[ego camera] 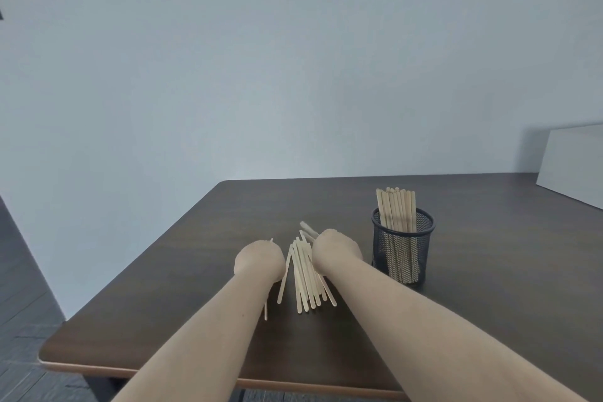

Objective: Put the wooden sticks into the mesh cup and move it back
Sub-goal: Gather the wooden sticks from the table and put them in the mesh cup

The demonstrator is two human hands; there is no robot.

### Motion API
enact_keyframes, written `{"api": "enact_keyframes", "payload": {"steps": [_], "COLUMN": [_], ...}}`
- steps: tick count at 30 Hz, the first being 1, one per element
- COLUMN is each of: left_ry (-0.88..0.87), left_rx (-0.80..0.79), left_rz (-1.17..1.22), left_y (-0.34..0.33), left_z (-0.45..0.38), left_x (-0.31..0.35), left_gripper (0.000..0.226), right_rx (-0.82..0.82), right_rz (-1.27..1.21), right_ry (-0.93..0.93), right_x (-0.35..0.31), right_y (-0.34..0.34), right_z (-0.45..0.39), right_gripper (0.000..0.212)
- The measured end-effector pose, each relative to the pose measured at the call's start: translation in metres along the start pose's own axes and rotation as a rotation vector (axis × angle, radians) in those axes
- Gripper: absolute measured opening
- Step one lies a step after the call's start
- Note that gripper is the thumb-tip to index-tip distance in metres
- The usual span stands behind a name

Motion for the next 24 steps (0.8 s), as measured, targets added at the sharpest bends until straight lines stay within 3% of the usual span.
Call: {"api": "enact_keyframes", "payload": {"steps": [6, 9, 13, 18, 24], "left_ry": [0.129, 0.119, 0.098, -0.004, -0.286], "left_rx": [0.15, 0.265, 0.411, 0.561, 0.383], "left_rz": [0.439, 0.529, 0.635, 1.032, 1.499], "left_y": [0.004, 0.008, 0.023, 0.069, 0.116], "left_z": [-0.004, 0.003, 0.003, 0.006, 0.014], "left_x": [-0.016, -0.023, -0.028, -0.01, 0.076], "left_gripper": [0.008, 0.009, 0.035, 0.047, 0.047], "right_rx": [0.218, 0.279, 0.293, 0.37, 0.509], "right_rz": [-0.138, -0.202, -0.381, -0.761, -1.109], "right_ry": [0.028, 0.048, 0.071, 0.189, 0.176], "right_x": [0.008, 0.009, 0.004, -0.004, 0.04], "right_y": [0.011, 0.017, 0.033, 0.08, 0.166], "right_z": [0.005, 0.009, 0.011, 0.022, 0.027], "right_gripper": [0.021, 0.032, 0.043, 0.05, 0.05]}}
Point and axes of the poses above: each hand's wrist, its own z-axis away from the middle knuckle, its own y-axis out of the back of the hand, x = y × z, the point moved 7 cm from there along -z, towards the middle knuckle, and after that the axes turned 7 degrees about z, right-handed, at the moved point
